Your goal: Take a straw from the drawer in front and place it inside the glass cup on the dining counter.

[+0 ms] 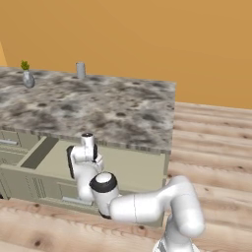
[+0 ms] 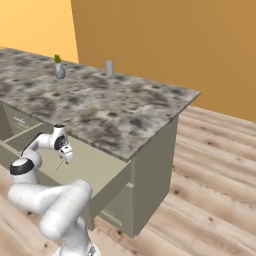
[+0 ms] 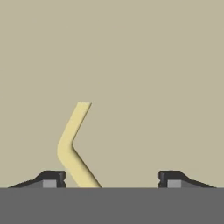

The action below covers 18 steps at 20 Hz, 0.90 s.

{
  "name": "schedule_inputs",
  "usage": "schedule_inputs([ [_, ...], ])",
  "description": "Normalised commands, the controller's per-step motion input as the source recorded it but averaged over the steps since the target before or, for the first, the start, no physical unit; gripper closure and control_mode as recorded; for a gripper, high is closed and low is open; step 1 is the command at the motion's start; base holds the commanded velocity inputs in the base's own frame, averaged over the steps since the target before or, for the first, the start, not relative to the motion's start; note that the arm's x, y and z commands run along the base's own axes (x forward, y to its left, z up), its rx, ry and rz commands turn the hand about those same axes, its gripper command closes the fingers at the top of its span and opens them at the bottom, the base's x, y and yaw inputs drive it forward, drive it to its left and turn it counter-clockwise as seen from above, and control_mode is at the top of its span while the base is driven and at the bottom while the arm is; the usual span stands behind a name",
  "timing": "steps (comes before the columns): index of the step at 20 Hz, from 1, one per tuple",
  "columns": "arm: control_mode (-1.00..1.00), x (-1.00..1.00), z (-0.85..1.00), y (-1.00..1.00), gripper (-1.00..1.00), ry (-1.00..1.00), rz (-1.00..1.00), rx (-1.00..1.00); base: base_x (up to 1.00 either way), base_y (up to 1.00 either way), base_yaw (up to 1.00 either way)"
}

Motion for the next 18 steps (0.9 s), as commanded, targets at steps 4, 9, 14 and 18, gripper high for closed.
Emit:
schedule_inputs([
  [4, -1.0, -0.11, -0.58, 0.0, 1.0, 0.05, -0.02, -0.01, 0.0, 0.0, 0.0],
  [9, -1.0, -0.39, -0.45, 0.0, 1.0, 0.0, -0.03, -0.03, 0.0, 0.0, 0.0],
  [14, -1.0, -0.47, 0.1, 0.05, 1.0, -0.15, -0.01, -0.05, 0.0, 0.0, 0.0],
  [18, -1.0, -0.07, 0.87, 0.0, 1.0, -0.29, 0.0, -0.06, 0.0, 0.0, 0.0],
])
